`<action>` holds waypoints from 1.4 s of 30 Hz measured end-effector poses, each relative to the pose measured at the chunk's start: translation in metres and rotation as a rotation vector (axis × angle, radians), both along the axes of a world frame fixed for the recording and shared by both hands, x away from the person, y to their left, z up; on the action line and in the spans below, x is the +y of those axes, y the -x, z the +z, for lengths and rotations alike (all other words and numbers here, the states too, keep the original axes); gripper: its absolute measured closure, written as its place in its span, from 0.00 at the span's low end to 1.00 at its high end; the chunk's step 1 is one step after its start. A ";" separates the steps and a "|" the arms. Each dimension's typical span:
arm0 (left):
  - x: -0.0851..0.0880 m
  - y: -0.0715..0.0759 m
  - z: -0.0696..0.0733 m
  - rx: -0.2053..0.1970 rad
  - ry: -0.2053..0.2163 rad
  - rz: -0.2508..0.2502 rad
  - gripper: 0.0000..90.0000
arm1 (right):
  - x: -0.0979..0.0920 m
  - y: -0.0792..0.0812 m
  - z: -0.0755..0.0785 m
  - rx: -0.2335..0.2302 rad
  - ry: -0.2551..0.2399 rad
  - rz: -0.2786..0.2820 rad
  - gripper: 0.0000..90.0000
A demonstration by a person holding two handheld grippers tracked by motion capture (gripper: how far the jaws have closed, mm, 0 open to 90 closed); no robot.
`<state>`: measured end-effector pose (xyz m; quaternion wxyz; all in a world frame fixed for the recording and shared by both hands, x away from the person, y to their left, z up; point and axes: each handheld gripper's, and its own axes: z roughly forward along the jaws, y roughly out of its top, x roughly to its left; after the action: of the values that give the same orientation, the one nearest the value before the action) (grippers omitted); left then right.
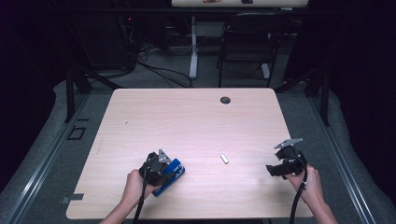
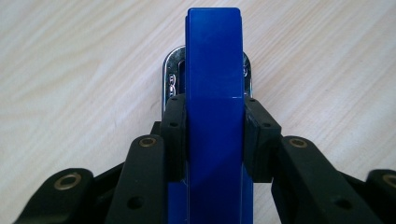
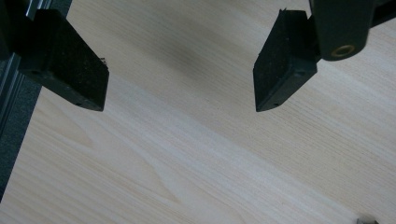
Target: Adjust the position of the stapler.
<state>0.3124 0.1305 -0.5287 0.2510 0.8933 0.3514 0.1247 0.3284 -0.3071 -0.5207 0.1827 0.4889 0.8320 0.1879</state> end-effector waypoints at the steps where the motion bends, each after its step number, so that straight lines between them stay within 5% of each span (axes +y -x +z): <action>1: 0.001 0.000 0.001 -0.009 -0.001 -0.016 0.74 | 0.000 0.000 0.000 0.000 -0.001 0.000 0.20; 6: 0.003 -0.002 0.007 -0.016 0.031 -0.089 0.74 | 0.000 0.000 0.000 -0.005 -0.003 -0.006 0.20; 11: -0.002 -0.005 0.010 -0.016 0.048 -0.216 0.74 | 0.001 0.000 0.001 -0.019 -0.012 0.010 0.17; 17: -0.017 -0.006 0.009 -0.030 0.029 -0.355 0.74 | 0.001 0.001 0.001 -0.022 -0.030 0.029 0.17; 28: -0.034 -0.015 0.003 -0.022 0.023 -0.477 0.74 | 0.003 0.001 0.002 -0.023 -0.049 0.069 0.16; 42: -0.078 -0.032 -0.011 0.012 0.012 -0.705 0.74 | 0.010 0.001 0.003 0.008 -0.080 0.065 0.17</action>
<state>0.3449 0.0521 -0.5394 0.2819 0.9589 0.0235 0.0230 0.3277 -0.2974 -0.5178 0.1534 0.4693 0.8400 0.2249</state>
